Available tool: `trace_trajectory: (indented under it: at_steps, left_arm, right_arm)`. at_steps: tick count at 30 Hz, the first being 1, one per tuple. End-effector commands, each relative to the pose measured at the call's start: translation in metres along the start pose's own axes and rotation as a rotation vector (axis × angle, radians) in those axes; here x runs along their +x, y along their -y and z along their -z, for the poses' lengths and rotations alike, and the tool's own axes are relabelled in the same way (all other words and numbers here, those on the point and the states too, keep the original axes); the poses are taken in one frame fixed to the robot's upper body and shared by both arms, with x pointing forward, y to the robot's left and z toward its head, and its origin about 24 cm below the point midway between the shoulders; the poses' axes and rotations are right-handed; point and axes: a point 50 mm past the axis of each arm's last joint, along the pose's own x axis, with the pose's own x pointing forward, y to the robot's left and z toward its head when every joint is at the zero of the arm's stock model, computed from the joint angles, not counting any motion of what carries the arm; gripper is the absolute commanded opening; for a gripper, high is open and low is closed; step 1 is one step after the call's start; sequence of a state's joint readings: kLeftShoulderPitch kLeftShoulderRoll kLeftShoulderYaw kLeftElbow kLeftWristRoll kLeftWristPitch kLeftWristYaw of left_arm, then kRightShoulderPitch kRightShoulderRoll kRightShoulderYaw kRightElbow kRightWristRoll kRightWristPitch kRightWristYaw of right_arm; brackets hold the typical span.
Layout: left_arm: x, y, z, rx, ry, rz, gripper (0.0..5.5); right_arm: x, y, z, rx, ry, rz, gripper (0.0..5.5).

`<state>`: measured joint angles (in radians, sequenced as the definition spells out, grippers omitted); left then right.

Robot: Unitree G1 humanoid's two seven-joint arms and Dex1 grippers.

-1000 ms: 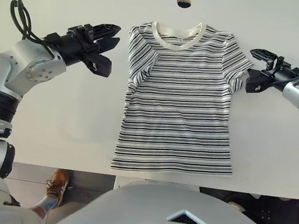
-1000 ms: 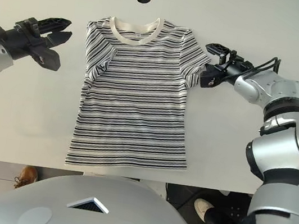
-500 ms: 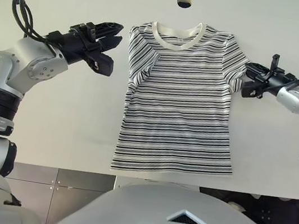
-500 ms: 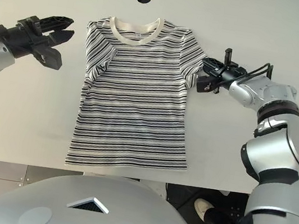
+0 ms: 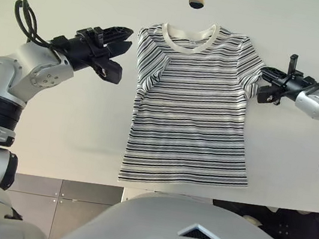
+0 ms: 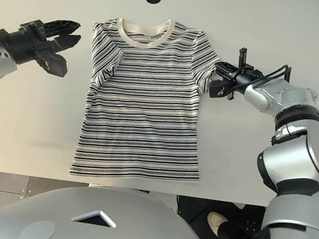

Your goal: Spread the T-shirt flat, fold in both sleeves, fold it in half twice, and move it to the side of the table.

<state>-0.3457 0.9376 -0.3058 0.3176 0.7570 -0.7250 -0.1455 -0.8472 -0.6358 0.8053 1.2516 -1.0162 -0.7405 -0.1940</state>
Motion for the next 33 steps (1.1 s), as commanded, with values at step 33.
trace_trajectory:
  at_steps: [33]
  left_arm:
    - [-0.012, 0.016, -0.008, -0.038, -0.054, 0.027, 1.53]
  right_arm:
    - [0.038, 0.055, -0.066, 0.108, 0.307, 0.156, 1.30]
